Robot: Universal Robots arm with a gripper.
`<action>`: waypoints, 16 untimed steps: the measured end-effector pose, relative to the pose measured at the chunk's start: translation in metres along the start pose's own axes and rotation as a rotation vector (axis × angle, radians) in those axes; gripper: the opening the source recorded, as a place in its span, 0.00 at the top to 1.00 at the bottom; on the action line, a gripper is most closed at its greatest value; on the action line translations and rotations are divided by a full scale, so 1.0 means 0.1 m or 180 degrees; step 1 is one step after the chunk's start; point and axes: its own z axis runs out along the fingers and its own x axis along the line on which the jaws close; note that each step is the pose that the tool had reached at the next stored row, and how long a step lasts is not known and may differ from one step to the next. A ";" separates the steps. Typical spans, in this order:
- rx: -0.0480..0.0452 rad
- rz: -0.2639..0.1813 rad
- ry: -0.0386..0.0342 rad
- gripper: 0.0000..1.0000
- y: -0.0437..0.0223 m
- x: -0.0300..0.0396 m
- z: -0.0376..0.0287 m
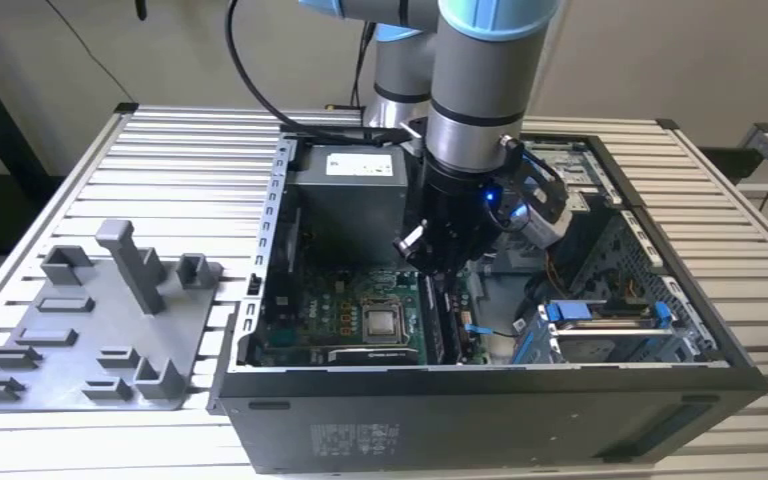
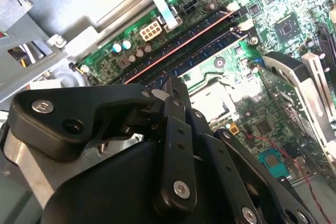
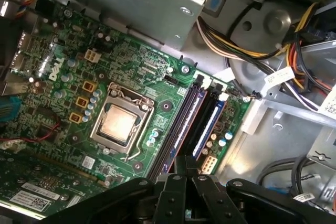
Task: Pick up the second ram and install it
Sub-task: 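Press down the second ram until it locks into place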
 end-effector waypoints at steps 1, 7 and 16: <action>-0.0002 -0.0005 -0.0001 0.89 0.000 0.000 0.000; -0.0017 -0.0043 -0.0010 0.89 -0.001 0.001 0.003; -0.0087 -0.0081 -0.0043 0.89 -0.001 0.002 0.029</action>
